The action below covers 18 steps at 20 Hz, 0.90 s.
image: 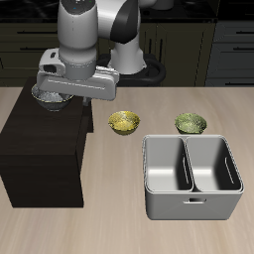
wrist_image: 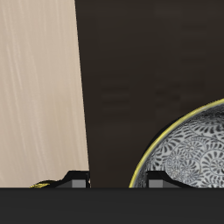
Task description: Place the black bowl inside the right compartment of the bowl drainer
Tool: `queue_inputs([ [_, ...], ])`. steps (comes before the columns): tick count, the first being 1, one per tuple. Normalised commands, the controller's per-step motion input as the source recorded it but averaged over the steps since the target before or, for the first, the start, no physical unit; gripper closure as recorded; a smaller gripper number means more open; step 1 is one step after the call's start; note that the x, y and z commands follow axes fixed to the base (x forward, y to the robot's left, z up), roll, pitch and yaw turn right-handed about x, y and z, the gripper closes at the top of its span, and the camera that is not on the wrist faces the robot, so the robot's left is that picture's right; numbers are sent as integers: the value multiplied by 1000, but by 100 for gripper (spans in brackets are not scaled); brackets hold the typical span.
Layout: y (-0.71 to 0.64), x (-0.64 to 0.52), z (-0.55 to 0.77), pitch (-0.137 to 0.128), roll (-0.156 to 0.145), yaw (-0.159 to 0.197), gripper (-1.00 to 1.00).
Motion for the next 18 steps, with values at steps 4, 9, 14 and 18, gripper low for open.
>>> queue_inputs([
  [4,-25,-103,27,-10,11,-3,100],
  [9,39,-75,108,-17,8,3,100],
  [14,155,-127,210,-34,17,15,100],
  [18,318,-252,370,-59,40,14,100],
])
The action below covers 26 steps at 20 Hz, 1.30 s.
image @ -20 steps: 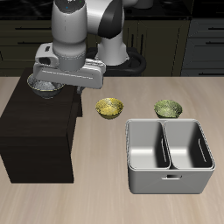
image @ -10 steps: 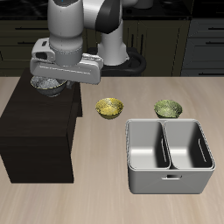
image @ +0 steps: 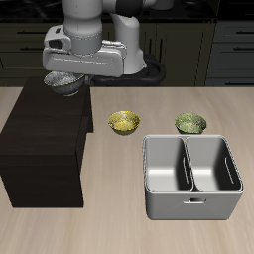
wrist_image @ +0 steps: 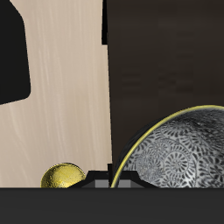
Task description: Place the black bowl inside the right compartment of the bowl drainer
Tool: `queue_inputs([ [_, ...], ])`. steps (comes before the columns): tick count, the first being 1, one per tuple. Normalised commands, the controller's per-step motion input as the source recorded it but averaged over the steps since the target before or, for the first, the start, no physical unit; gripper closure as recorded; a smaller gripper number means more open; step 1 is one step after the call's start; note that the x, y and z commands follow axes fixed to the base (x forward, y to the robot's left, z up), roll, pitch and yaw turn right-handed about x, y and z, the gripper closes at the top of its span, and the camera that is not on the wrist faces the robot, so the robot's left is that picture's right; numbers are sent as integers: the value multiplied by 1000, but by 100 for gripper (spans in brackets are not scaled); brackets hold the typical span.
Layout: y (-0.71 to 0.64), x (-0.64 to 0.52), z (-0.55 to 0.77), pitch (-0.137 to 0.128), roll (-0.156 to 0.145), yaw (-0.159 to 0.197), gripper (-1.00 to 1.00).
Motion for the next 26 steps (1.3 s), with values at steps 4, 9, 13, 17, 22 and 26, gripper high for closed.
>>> queue_inputs([
  [4,420,-278,408,-57,41,23,100],
  [9,334,-156,342,-49,-10,13,100],
  [13,184,40,219,-46,-74,22,100],
  [17,379,115,338,-59,-84,-10,100],
  [22,553,141,251,-33,-31,-8,100],
  [26,348,152,101,-6,26,10,100],
])
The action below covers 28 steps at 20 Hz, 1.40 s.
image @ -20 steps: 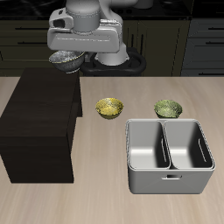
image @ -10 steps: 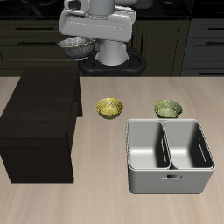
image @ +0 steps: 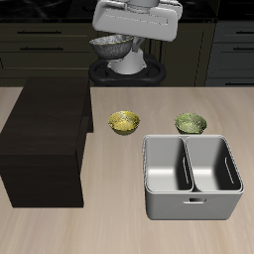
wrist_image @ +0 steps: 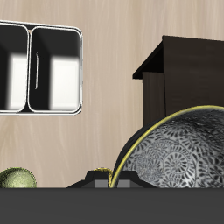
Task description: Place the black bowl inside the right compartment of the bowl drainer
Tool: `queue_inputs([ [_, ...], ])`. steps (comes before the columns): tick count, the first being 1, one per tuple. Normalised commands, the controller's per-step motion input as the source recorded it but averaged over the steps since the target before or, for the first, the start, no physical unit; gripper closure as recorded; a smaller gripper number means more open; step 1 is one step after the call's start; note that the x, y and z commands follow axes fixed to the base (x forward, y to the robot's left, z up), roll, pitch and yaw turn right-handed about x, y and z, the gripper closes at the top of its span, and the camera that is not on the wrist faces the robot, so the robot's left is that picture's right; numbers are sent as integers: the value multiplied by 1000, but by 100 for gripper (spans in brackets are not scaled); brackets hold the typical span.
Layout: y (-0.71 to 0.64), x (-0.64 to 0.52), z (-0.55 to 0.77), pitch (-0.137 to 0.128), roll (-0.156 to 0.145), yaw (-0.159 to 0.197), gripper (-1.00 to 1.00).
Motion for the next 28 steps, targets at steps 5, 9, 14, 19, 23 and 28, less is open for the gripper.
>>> queue_inputs([
  [5,345,94,26,-2,33,5,100],
  [9,678,179,11,-8,111,12,100],
  [14,237,232,10,3,52,-20,100],
  [19,248,290,-3,-7,28,13,100],
  [23,103,205,-31,10,-6,-28,100],
  [28,203,197,-66,8,-1,-8,100],
])
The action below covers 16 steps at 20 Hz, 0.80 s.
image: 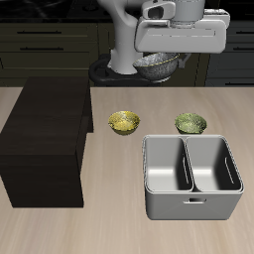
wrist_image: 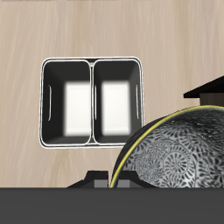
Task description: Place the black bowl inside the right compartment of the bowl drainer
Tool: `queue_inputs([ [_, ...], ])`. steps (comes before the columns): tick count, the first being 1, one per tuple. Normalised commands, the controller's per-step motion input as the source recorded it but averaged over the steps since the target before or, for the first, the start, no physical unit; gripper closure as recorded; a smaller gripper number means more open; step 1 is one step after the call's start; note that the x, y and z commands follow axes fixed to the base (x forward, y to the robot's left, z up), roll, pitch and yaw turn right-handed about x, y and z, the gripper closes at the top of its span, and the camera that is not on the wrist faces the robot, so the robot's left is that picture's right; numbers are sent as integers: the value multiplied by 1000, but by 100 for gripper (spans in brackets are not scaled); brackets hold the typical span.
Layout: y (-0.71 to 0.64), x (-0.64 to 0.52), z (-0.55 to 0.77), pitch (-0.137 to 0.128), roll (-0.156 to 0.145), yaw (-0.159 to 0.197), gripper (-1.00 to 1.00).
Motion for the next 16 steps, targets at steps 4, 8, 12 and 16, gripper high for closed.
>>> queue_inputs([
  [4,129,194,3,-3,11,25,100],
  [8,61,180,-30,2,-7,-9,100],
  [12,116,99,-138,14,11,-3,100],
  [16,103,130,-302,34,3,-12,100],
])
